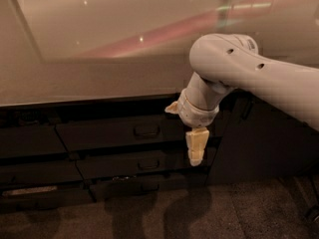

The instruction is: Open top drawer

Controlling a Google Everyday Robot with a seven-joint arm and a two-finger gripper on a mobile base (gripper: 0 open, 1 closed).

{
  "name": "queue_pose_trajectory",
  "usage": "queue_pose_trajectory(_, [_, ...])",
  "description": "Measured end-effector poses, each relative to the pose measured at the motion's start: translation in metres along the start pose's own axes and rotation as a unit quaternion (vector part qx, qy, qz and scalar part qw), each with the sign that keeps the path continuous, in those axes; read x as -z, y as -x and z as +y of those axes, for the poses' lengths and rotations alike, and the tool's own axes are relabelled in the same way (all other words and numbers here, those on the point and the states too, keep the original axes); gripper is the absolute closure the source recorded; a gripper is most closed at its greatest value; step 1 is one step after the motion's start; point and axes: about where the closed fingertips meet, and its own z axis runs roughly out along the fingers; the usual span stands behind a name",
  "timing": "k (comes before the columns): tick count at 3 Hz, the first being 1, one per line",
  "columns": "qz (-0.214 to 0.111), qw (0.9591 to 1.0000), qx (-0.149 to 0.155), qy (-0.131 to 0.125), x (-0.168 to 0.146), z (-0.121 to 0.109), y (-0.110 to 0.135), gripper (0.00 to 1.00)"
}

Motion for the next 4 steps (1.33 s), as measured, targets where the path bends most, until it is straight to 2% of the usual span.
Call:
queue_pose_trajectory(1, [-0.005,0.9998,-0.01,0.019,-0.006,-0.001,-0.004,0.0])
queue_pose_trajectory(2, [-0.027,0.9977,-0.033,0.053,-0.022,-0.005,-0.018,0.0])
queue_pose_trajectory(3, [-0.027,0.9977,-0.033,0.053,-0.022,-0.005,-0.018,0.0])
queue_pose_trajectory(4, [0.012,0.9997,-0.013,0.016,-0.023,-0.004,-0.015,0.0])
